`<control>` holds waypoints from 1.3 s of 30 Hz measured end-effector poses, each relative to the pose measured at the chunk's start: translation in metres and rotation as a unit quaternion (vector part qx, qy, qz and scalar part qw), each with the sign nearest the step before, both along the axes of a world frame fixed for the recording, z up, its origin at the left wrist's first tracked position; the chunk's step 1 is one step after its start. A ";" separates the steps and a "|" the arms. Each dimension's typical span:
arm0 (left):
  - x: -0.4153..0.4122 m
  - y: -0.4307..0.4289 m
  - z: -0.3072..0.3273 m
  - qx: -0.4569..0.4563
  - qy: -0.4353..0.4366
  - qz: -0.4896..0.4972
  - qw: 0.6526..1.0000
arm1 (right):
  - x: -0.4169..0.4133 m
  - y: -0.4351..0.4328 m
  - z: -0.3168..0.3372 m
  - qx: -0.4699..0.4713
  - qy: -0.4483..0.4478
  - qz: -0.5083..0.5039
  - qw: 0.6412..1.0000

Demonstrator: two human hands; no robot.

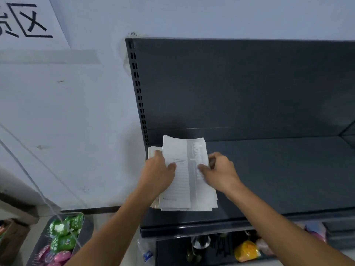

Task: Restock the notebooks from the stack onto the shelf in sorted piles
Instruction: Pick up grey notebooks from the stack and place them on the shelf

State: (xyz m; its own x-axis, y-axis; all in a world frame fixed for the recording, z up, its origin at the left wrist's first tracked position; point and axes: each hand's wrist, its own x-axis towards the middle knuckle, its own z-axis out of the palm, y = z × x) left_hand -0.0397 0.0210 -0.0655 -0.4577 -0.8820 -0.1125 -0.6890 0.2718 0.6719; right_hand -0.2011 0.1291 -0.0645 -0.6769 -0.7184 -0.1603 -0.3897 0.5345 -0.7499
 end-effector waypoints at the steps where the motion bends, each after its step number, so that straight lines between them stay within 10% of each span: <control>1: -0.008 0.006 0.001 -0.022 -0.012 -0.008 1.000 | -0.005 0.008 0.003 0.010 0.006 -0.009 1.000; 39: -0.427 0.365 0.022 -0.137 -0.041 -0.262 0.955 | -0.344 0.425 0.006 0.041 0.111 -0.254 0.960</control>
